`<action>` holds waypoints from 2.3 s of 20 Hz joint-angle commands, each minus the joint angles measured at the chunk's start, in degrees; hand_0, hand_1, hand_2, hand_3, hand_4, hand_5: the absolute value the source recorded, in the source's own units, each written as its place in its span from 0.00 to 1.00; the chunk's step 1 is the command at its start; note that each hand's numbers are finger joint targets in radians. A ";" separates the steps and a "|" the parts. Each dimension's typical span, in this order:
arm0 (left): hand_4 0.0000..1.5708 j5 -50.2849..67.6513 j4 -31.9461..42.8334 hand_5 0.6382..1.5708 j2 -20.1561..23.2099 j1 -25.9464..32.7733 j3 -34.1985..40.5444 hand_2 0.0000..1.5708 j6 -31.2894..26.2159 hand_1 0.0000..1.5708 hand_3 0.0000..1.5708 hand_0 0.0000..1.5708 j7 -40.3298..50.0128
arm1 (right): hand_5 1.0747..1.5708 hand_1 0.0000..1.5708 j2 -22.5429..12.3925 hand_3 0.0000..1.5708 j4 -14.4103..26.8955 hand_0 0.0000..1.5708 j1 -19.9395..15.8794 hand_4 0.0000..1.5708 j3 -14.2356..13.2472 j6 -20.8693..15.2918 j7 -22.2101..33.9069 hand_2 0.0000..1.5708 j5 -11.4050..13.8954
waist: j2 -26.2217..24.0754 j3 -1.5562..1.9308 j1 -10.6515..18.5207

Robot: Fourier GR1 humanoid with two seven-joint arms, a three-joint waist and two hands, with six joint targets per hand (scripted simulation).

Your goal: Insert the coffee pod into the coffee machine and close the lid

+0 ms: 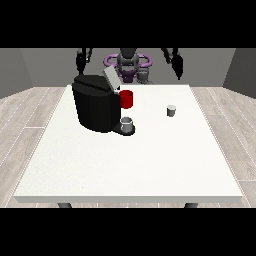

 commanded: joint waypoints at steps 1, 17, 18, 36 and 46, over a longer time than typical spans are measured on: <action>0.00 0.73 3.67 1.00 2.61 0.52 1.77 0.00 -3.67 0.00 0.00 0.00 -5.37 | 1.00 0.00 -1.46 0.00 -0.88 0.00 -2.13 0.00 -1.33 0.96 2.04 0.00 -0.66 | 0.97 1.14 -0.74; 0.00 -12.33 15.65 1.00 23.80 -14.19 3.09 0.00 -14.90 0.00 0.00 0.00 -7.83 | 1.00 0.00 2.53 0.00 -1.90 0.00 -5.48 0.00 3.15 -7.57 -0.20 0.00 9.22 | 8.92 1.15 -9.91; 0.00 -13.42 17.13 1.00 23.40 -16.26 2.45 0.00 -14.46 0.00 0.00 0.00 -8.52 | 1.00 0.00 2.85 0.00 -2.48 0.00 -8.75 0.00 3.32 -9.00 2.46 0.00 10.62 | 10.27 1.13 -9.96; 0.00 -27.27 41.43 1.00 27.92 -31.08 1.90 0.27 -10.27 0.00 0.00 0.00 -16.58 | 1.00 0.00 5.90 0.00 -0.57 0.00 -14.14 0.00 5.49 -9.27 4.14 0.00 11.09 | 20.01 1.12 -12.73; 0.29 -38.54 43.01 1.00 24.47 -33.54 -4.09 0.70 -0.73 0.66 0.58 0.66 -18.28 | 1.00 0.00 6.54 0.00 7.58 0.00 -14.56 0.00 5.30 -11.21 0.88 0.00 12.90 | 19.21 1.14 -10.68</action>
